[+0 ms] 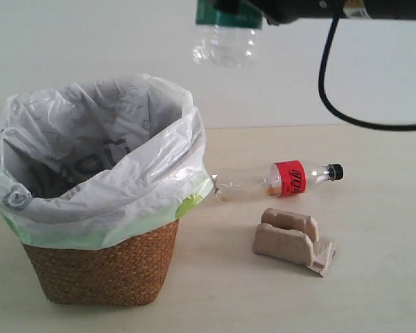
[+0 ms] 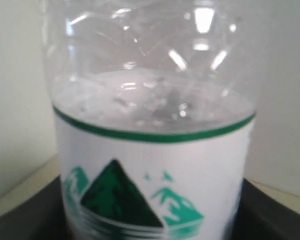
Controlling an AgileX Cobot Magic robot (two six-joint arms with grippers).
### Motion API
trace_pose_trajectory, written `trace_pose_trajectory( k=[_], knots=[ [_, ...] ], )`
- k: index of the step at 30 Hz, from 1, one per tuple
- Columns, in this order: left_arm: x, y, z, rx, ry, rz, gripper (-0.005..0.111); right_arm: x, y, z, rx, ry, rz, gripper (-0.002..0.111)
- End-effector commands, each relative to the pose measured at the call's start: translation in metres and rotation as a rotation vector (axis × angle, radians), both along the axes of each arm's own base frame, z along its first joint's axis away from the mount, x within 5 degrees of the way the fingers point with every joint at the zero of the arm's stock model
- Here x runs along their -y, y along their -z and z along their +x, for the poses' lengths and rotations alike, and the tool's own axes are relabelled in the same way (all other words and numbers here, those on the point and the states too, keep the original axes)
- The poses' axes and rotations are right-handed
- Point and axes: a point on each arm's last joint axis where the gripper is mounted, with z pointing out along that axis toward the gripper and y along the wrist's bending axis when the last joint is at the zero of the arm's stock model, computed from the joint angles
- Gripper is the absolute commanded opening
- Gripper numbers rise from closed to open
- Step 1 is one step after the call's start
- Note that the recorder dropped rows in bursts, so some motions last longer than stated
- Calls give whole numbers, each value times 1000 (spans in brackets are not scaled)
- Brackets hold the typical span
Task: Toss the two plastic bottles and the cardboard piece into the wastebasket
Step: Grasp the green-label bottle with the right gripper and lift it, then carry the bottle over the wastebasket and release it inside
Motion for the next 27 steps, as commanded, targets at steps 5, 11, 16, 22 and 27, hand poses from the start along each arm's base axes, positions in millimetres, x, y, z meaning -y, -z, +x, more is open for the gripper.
trace_pose_trajectory(
  k=[5,11,16,22,27],
  knots=[
    [0,-2,0,15,5,-10,108,12,-7,8,27,152,-8,0],
    [0,-2,0,15,5,-10,108,55,23,22,50,611,-342,0],
    [0,-2,0,15,5,-10,108,89,21,19,111,901,-721,0],
    [0,-2,0,15,5,-10,108,102,9,11,155,1004,-771,0],
    [0,-2,0,15,5,-10,108,57,23,17,93,561,-498,0]
  ],
)
